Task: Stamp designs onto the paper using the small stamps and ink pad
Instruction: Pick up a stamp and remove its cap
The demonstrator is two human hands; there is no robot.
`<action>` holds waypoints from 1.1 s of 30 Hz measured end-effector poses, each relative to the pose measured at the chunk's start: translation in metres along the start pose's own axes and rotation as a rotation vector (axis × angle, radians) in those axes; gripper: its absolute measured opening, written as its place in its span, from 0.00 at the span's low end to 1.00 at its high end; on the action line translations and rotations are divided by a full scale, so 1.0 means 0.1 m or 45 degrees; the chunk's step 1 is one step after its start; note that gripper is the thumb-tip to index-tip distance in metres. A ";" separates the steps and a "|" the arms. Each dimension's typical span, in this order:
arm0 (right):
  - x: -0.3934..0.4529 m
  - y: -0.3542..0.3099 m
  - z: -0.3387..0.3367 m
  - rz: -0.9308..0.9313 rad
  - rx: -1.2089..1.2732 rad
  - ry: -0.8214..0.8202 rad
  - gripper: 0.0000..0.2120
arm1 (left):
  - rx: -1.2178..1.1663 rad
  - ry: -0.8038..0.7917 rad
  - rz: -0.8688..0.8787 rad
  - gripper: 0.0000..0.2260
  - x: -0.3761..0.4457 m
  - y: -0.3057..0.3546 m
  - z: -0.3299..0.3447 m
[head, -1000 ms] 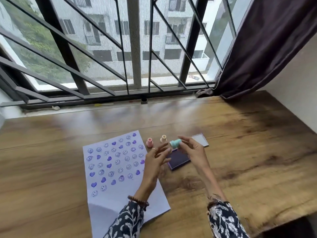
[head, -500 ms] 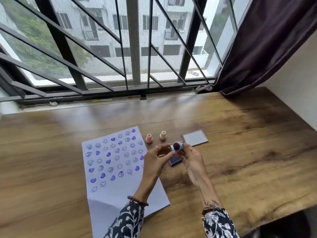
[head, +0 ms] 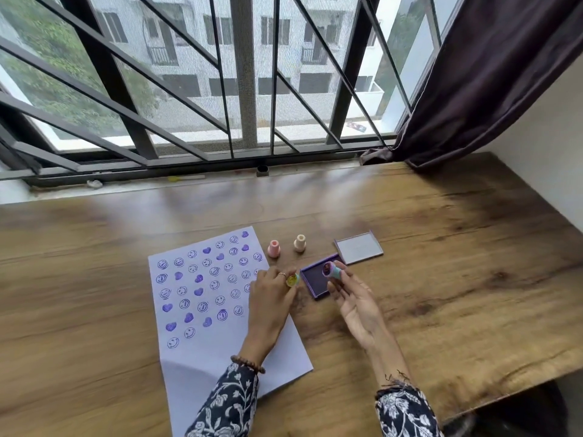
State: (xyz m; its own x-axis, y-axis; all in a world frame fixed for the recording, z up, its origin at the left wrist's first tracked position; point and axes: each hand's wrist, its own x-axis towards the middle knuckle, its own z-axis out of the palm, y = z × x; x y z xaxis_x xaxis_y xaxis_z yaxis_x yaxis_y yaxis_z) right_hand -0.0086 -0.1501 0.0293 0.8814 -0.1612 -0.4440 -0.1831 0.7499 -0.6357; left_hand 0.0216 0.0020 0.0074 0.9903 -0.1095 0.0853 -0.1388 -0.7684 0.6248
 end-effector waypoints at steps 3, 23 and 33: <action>0.02 0.00 -0.06 -0.118 -0.309 0.076 0.07 | 0.011 -0.053 -0.004 0.19 0.00 -0.05 0.03; 0.07 0.03 0.27 -0.728 -2.432 0.016 0.11 | 0.093 -0.056 -0.011 0.31 0.02 -0.05 0.22; 0.30 -0.13 0.59 -0.404 -2.702 -0.074 0.09 | 0.098 -0.102 0.013 0.33 0.00 -0.06 0.21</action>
State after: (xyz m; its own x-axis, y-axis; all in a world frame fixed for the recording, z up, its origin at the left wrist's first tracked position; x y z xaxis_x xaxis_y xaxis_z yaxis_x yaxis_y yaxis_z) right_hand 0.0461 -0.1271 0.0612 0.9740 -0.0580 -0.2192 -0.1132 -0.9621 -0.2482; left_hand 0.0220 -0.0069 -0.0126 0.9858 -0.1654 0.0274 -0.1520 -0.8126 0.5626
